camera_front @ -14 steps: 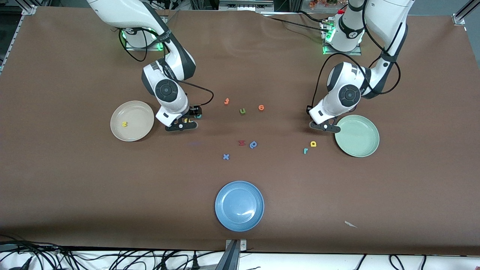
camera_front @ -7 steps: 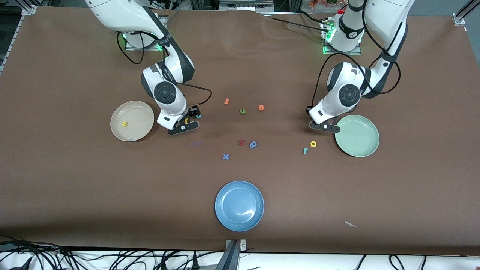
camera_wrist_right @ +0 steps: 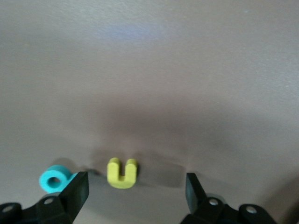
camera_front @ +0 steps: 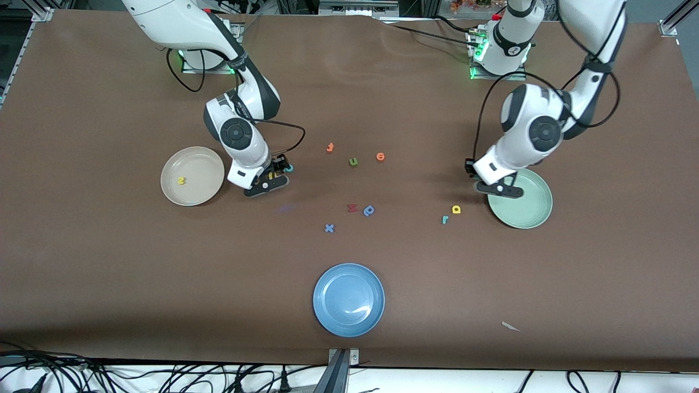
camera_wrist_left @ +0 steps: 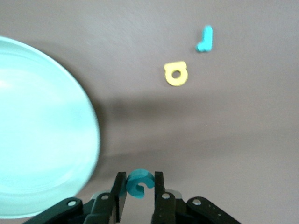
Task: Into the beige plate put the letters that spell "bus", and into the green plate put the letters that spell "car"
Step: 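Place the yellow u on the white plate while the left gripper drops the c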
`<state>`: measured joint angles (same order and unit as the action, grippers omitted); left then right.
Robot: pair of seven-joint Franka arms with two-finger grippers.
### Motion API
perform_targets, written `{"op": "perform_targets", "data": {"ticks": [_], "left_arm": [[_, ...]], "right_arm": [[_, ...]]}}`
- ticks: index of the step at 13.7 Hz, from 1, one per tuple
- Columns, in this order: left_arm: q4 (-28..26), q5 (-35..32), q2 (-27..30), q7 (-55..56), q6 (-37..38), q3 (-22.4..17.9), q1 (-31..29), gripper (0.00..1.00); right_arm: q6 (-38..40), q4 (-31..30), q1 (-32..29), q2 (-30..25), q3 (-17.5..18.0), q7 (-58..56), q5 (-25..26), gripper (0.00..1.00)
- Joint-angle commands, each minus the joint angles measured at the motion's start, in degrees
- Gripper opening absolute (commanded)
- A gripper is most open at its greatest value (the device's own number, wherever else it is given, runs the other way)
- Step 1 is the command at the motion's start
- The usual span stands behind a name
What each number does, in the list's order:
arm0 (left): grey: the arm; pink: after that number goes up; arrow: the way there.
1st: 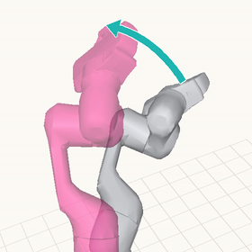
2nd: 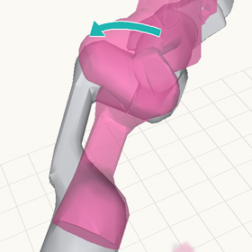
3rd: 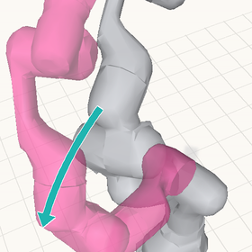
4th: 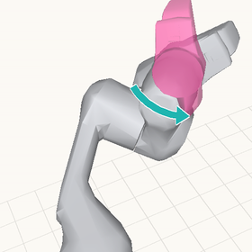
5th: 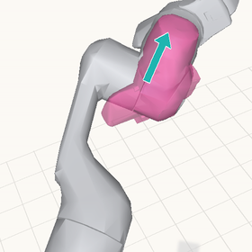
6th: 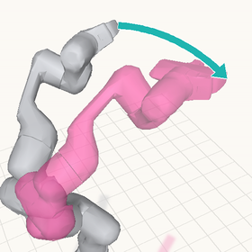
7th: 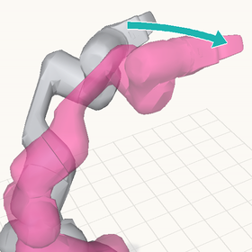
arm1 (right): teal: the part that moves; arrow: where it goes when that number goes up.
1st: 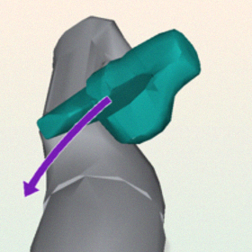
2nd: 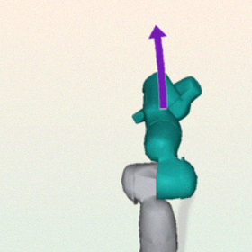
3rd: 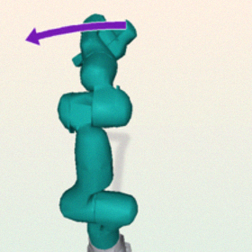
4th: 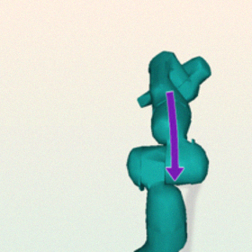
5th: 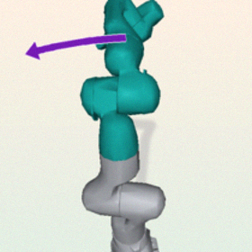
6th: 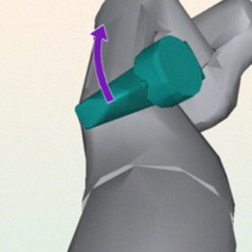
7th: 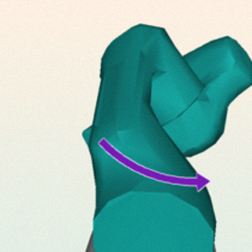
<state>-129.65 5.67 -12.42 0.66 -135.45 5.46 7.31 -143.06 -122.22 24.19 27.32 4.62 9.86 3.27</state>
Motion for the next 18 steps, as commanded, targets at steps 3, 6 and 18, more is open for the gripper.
{"op": "perform_targets", "data": {"ticks": [3, 6, 18], "left_arm": [[0.71, -8.22, 2.58, -2.42, 1.86, 0.25, -5.19, 0.0], [0.71, -8.31, 0.13, -2.42, 1.15, -0.45, -6.25, 0.0], [2.29, -13.76, -2.26, -1.72, -2.63, -0.89, -7.49, 0.59]], "right_arm": [[-1.25, -0.48, -0.02, 0.28, 0.04, -0.28, 0.78, 0.76], [-2.65, -0.48, 0.15, 0.28, 0.21, -0.28, 0.78, 0.75], [-3.28, -0.48, 0.51, 0.9, 0.22, -0.28, 0.78, 0.23]]}}
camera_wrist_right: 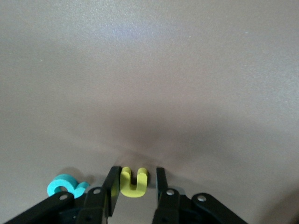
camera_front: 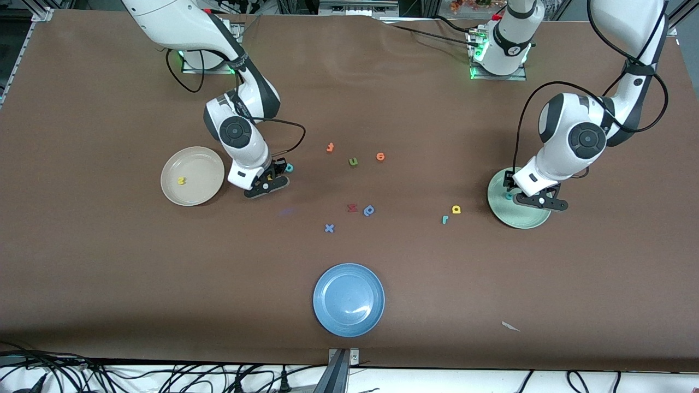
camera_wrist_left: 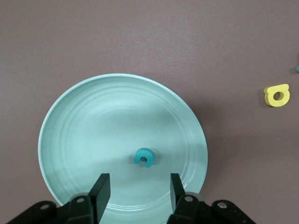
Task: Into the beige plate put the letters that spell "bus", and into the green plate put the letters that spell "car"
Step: 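Place the yellow u on the white plate while the left gripper drops the c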
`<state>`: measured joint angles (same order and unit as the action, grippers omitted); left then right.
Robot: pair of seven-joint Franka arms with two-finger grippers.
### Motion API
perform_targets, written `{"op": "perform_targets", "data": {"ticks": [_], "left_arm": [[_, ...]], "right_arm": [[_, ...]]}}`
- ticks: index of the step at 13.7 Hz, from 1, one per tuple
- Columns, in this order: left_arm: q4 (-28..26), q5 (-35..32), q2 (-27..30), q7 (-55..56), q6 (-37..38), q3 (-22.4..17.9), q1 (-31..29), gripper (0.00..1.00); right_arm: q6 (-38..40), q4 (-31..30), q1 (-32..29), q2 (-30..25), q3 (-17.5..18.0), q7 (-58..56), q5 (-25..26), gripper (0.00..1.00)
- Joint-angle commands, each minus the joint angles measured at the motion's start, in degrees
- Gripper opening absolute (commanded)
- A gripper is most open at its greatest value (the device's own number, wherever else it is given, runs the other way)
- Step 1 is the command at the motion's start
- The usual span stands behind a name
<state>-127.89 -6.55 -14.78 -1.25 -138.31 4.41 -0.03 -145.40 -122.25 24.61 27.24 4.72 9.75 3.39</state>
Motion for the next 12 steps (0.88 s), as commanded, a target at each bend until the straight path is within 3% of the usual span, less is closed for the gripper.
{"op": "perform_targets", "data": {"ticks": [1, 5, 9, 12], "left_arm": [[0.54, -0.84, 0.01, 0.45, 0.24, 0.42, 0.03, 0.59], [1.06, 3.37, -1.65, 0.55, -0.29, 2.96, 0.73, 0.62], [1.24, 5.24, -6.13, 0.72, -6.43, 4.99, 1.95, 0.62], [3.25, 5.33, -8.85, 6.22, -7.05, 4.99, 5.73, 0.62]], "right_arm": [[-0.68, -0.45, 0.09, 0.88, 0.11, -0.17, 0.65, 0.2], [4.66, 0.25, 0.0, -2.79, -0.58, -0.35, 0.3, 0.01], [18.44, 4.81, 0.0, -8.68, -4.88, -0.44, 0.39, 0.01], [25.07, 6.23, 0.0, -11.06, -10.76, -1.66, 0.56, 0.01]]}}
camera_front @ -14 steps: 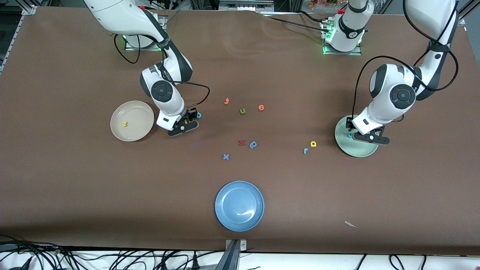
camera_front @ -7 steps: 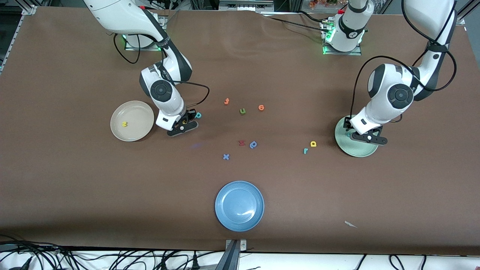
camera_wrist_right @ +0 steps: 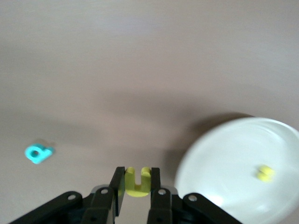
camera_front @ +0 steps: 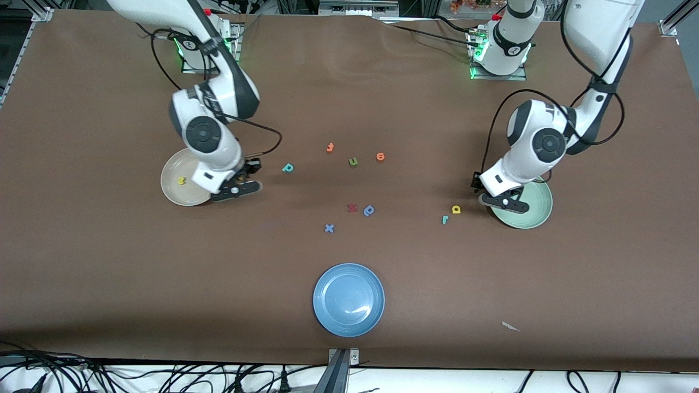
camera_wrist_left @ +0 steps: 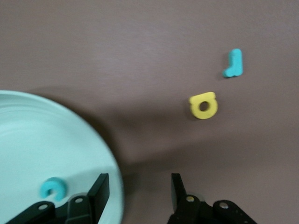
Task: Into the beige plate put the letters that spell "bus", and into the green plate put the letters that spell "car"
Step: 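Place the yellow u on the white plate while the left gripper drops the c, then reach the right gripper to the cyan d while the left gripper grasps the yellow o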
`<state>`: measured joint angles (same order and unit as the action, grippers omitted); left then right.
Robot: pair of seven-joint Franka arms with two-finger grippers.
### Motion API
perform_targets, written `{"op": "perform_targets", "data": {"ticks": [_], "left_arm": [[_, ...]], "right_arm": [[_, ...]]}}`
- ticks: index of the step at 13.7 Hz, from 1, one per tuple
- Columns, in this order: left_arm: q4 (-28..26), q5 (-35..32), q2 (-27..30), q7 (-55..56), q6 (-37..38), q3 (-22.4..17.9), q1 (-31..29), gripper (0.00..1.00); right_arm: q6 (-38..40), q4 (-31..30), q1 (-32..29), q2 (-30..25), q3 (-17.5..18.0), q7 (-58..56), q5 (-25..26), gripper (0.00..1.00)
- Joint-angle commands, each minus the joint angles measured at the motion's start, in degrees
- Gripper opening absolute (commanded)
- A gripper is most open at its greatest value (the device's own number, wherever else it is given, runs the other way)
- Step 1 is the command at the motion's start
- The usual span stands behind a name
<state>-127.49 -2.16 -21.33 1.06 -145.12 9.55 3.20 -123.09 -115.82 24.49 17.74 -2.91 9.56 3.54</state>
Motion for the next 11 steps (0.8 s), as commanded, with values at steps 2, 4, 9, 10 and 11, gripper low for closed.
{"op": "perform_targets", "data": {"ticks": [2, 4, 9, 10, 11], "left_arm": [[5.66, 0.93, -4.41, 8.93, -0.25, -0.14, 4.88, 0.62], [9.52, 0.93, -6.08, 10.36, -0.25, -0.05, 5.33, 0.62], [11.65, 0.93, -9.6, 10.36, -0.86, -0.14, 6.12, 0.65], [11.56, 0.93, -10.13, 10.36, -2.26, -0.23, 6.29, 0.65], [11.56, 0.93, -10.83, 10.36, -3.05, -0.23, 6.64, 0.65]], "right_arm": [[4.26, -0.72, 0.03, -1.4, -7.62, -5.93, 0.41, 0.01], [3.21, -3.26, -0.14, -0.17, -10.01, -7.62, 0.41, 0.01], [-2.86, -6.96, -0.85, 4.75, -11.68, -10.26, 0.41, 0.07], [-2.68, -6.96, -1.11, 4.76, -11.68, -10.35, 0.41, 0.29], [-2.6, -6.88, -1.11, 4.67, -11.68, -10.27, 0.41, 0.83]]}}
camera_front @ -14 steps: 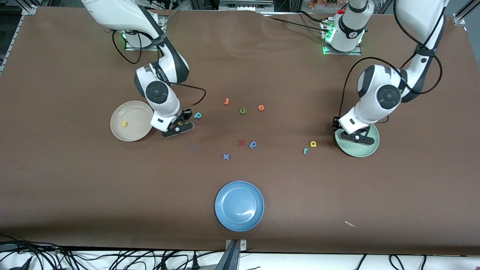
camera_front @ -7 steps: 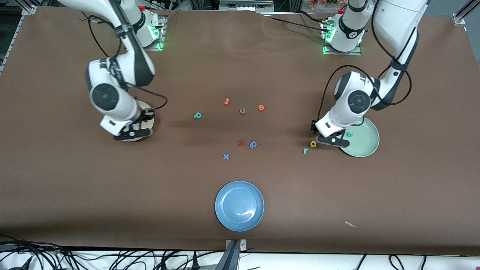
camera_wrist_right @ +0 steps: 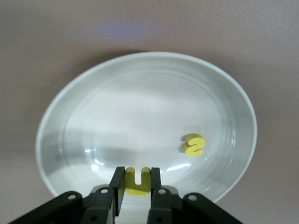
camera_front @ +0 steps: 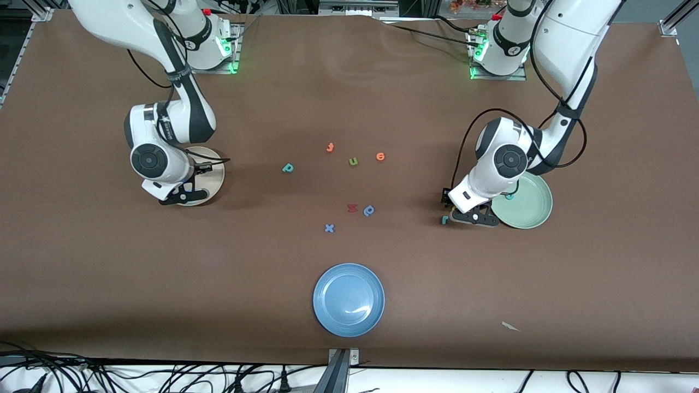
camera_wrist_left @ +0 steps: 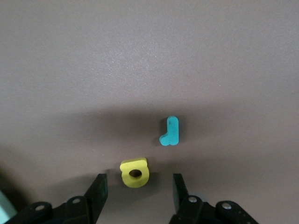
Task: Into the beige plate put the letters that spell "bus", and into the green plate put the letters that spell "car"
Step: 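Reach the right gripper to the cyan d while the left gripper grasps the yellow o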
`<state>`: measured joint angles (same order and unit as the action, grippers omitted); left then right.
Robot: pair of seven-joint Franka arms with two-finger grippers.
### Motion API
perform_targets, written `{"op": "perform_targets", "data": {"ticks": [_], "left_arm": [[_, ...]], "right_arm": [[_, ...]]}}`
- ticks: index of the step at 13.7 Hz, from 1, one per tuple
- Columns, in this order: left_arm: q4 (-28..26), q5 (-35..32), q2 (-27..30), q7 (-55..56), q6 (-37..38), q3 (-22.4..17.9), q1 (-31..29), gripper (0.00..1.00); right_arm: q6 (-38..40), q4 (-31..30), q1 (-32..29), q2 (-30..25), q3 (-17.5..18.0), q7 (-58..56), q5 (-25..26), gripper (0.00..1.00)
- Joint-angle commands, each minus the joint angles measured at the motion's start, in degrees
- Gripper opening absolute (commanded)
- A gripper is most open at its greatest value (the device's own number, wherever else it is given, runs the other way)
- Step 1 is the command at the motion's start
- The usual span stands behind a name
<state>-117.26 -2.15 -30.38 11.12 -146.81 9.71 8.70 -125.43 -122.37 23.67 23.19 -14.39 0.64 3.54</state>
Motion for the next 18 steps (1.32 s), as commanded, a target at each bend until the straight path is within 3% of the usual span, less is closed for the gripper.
{"op": "perform_targets", "data": {"ticks": [1, 2, 4, 8, 11, 14, 18], "left_arm": [[1.33, 0.83, -2.05, 0.3, -1.46, -0.4, 1.23, 0.65], [1.33, 0.83, -2.05, 0.3, -1.46, -0.4, 1.23, 0.63], [1.33, 0.48, -2.05, 0.21, -1.46, -0.4, 1.23, 0.49], [1.33, 0.3, -2.05, 0.21, -1.46, -0.4, 1.23, 0.32], [1.33, 0.21, -1.53, 0.04, -1.37, -0.48, 1.23, 0.07], [0.99, 0.12, 1.1, -0.31, -0.06, -0.66, 0.53, 0.02], [0.98, 0.04, 7.51, -0.57, 8.62, -0.75, -2.19, 0.02]], "right_arm": [[0.01, -0.06, -0.29, -1.04, -0.2, -1.17, 0.24, 0.99], [0.62, 0.12, -0.29, -1.74, -0.12, -0.73, 0.06, 0.99], [4.64, 1.51, 0.5, -4.02, 1.46, 2.41, -0.9, 0.99], [8.36, 4.86, 0.5, -5.26, 12.43, 19.79, -0.99, 0.99], [3.29, 5.22, 0.68, -4.21, 19.91, 32.46, -0.91, 0.99], [-3.66, 4.95, 3.92, -0.09, 20.89, 38.63, -0.55, 0.99], [-10.96, 1.71, 6.82, 1.16, 20.98, 46.36, -0.47, 0.95]]}}
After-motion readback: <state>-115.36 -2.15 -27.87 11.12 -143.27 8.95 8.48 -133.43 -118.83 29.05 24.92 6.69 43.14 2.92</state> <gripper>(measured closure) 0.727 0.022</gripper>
